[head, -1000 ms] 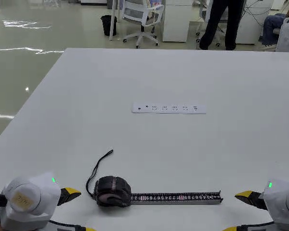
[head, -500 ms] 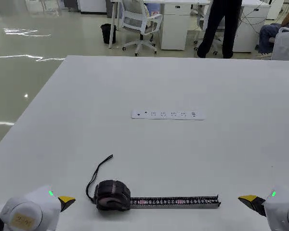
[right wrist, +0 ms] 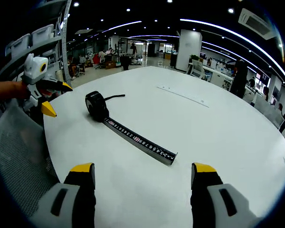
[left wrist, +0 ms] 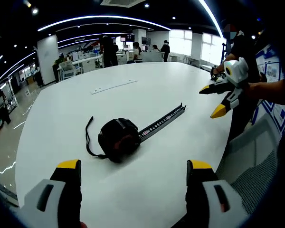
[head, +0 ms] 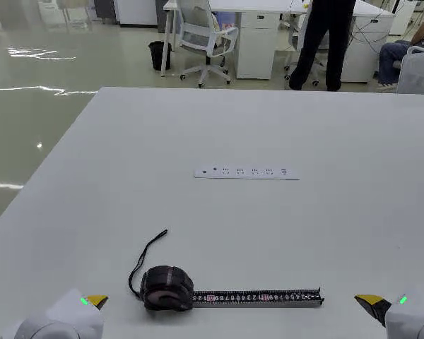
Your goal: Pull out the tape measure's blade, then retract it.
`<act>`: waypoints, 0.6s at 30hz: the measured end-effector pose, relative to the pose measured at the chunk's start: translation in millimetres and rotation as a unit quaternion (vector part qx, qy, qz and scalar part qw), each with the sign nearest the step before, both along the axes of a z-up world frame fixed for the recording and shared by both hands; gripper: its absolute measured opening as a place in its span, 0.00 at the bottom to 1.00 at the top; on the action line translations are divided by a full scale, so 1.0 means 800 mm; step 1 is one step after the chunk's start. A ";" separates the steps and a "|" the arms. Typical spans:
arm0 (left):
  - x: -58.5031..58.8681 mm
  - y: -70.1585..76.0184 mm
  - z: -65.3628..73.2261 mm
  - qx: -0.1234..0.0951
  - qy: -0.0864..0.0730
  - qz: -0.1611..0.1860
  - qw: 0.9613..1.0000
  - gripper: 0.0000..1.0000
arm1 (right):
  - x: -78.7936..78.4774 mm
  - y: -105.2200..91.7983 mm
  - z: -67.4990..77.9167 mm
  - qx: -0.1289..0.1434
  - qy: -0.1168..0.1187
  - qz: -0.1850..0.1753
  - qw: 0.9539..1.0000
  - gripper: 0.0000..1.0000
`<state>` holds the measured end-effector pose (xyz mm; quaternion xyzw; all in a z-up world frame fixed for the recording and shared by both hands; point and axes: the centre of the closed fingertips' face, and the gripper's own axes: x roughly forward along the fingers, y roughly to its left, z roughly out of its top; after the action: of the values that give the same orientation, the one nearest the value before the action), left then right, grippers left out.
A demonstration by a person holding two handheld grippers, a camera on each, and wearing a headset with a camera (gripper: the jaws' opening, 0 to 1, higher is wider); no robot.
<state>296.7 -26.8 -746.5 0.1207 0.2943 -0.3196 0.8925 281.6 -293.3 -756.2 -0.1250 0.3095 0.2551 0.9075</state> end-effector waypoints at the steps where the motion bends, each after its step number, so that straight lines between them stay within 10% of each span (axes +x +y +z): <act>1: 0.000 0.000 0.002 -0.003 -0.003 0.006 1.000 0.92 | 0.000 0.001 0.002 0.001 -0.004 -0.003 1.000 0.86; 18: -0.003 -0.010 0.017 -0.021 -0.013 0.052 0.998 0.99 | -0.013 0.016 0.013 0.016 -0.022 -0.074 0.997 0.98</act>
<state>294.3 -34.5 -733.1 0.0906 0.2817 -0.2771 0.9141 271.0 -280.9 -745.6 -0.0930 0.2942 0.1894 0.9322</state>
